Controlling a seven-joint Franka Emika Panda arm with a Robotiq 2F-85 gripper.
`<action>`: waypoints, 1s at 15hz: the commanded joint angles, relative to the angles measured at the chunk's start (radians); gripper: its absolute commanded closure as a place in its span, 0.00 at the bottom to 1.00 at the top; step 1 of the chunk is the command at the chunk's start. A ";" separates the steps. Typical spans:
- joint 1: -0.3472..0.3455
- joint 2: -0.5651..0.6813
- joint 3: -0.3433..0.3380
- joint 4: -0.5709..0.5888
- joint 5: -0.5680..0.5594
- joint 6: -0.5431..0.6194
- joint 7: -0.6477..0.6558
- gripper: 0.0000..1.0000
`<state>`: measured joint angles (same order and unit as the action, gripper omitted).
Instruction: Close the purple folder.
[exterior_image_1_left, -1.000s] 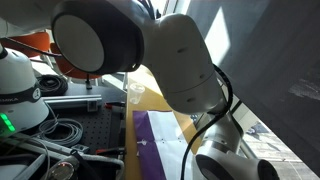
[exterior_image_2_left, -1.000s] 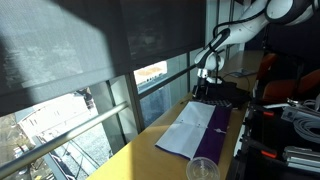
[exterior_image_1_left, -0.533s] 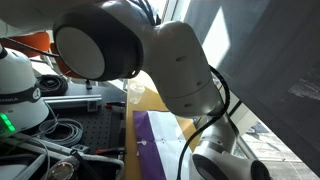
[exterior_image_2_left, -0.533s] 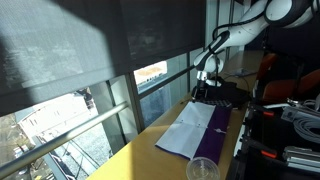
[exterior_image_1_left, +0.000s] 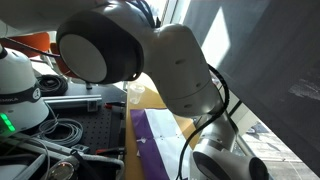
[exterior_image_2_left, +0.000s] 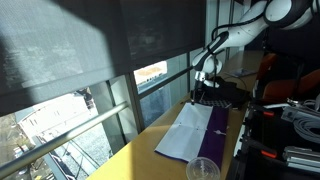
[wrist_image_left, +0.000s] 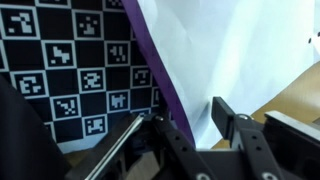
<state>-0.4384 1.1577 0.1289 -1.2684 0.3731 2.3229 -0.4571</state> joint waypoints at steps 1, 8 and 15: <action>-0.014 0.026 0.024 0.049 -0.003 -0.023 -0.001 0.80; -0.010 0.007 0.027 0.054 -0.005 -0.033 0.002 1.00; 0.020 -0.119 -0.017 0.019 -0.061 -0.098 0.023 1.00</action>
<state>-0.4321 1.1218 0.1380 -1.2192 0.3565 2.2740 -0.4535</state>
